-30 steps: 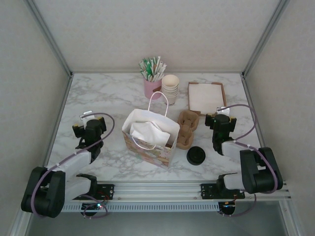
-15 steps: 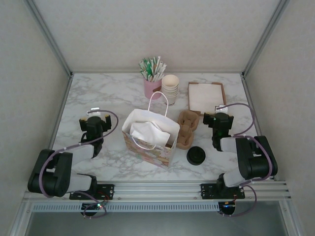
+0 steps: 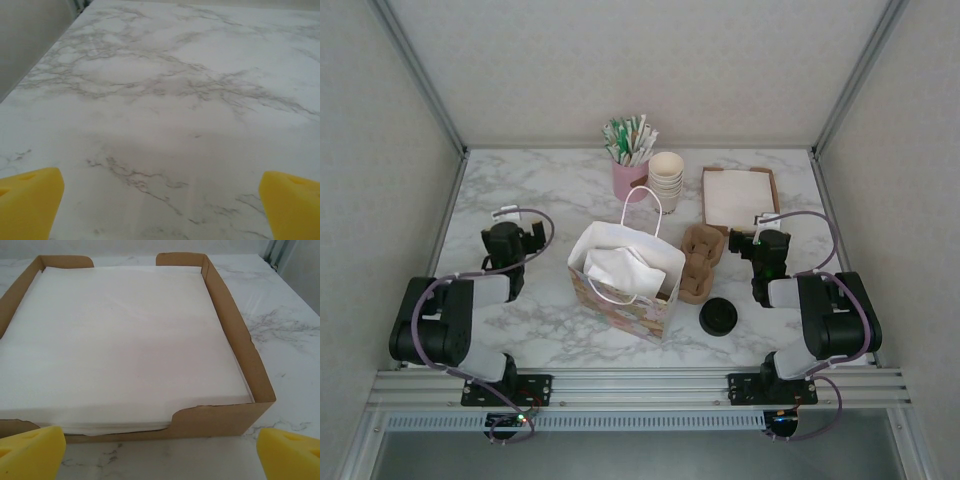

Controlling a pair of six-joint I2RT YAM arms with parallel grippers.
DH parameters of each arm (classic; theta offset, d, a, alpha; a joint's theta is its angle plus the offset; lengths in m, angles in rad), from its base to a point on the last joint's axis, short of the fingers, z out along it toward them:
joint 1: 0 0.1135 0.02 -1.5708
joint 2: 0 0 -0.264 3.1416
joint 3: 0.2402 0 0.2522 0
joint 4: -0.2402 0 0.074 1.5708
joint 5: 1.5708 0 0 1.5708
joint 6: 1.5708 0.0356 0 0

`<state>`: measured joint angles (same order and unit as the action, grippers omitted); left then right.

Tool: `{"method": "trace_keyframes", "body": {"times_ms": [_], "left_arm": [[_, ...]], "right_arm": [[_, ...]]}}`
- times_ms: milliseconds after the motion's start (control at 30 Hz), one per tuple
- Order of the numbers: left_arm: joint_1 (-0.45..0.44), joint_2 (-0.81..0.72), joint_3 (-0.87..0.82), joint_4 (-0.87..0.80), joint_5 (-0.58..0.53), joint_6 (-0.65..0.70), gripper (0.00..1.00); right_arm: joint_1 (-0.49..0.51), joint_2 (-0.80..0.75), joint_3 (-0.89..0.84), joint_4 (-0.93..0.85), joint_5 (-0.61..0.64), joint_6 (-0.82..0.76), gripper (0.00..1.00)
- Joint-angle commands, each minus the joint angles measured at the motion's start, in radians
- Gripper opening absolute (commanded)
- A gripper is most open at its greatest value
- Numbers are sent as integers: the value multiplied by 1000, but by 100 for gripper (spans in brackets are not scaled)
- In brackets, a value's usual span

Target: Pack the takeout coffee

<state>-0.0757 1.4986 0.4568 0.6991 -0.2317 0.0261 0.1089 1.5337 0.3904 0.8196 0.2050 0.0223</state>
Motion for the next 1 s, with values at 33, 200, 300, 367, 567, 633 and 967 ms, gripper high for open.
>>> {"method": "trace_keyframes", "body": {"times_ms": [33, 200, 300, 367, 567, 633, 967], "left_arm": [[9, 19, -50, 122, -19, -64, 100], [6, 30, -77, 175, -76, -80, 100], [6, 40, -81, 200, -79, -76, 100], [6, 38, -80, 191, -80, -76, 100], [4, 37, -80, 192, -81, -76, 100], [4, 38, -81, 193, -81, -75, 100], [5, 38, -79, 192, -75, -75, 100]], "right_arm": [[-7, 8, -11, 37, -8, -1, 99], [-8, 9, -10, 34, -8, 3, 99], [-14, 8, -8, 29, -14, 7, 99], [-13, 8, -7, 30, -15, 5, 99], [-13, 8, -8, 30, -14, 5, 99], [-14, 8, -7, 31, -15, 5, 99], [-14, 9, -6, 26, -19, 5, 99]]}}
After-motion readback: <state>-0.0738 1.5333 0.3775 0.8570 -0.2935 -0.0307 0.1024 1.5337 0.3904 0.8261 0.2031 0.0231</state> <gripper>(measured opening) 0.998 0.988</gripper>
